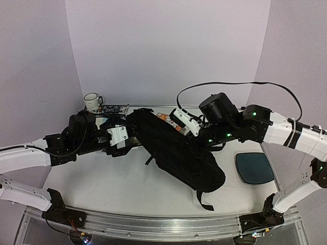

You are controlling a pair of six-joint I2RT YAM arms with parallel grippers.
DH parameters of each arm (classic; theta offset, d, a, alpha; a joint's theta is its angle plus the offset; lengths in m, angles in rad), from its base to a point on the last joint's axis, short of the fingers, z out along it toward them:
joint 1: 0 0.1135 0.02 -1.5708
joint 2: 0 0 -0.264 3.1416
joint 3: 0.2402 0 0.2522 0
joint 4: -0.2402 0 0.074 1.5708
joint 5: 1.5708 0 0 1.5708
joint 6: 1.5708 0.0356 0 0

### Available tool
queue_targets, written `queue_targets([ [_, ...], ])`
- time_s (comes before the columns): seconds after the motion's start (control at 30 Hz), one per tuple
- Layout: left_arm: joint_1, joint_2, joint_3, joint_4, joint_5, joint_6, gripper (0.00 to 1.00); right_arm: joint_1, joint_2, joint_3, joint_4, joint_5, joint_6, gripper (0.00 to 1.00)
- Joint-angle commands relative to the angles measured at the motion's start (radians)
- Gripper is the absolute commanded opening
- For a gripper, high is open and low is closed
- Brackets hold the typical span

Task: Pack the student bag
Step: Pass from the left arm to the right

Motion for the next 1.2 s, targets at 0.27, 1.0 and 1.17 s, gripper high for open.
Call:
queue_targets([
  [0.27, -0.006, -0.147, -0.041, 0.149, -0.098, 0.114, 0.86, -0.009, -0.063, 0.067, 0.075, -0.031, -0.05, 0.0],
  [1.0, -0.006, -0.045, 0.171, 0.031, 0.464, -0.327, 0.0, -0.045, -0.089, 0.292, 0.053, 0.176, -0.073, 0.0],
  [1.17, -0.008, 0.015, 0.231, 0.034, 0.53, -0.828, 0.0, -0.08, -0.011, 0.366, 0.053, 0.324, -0.075, 0.14],
])
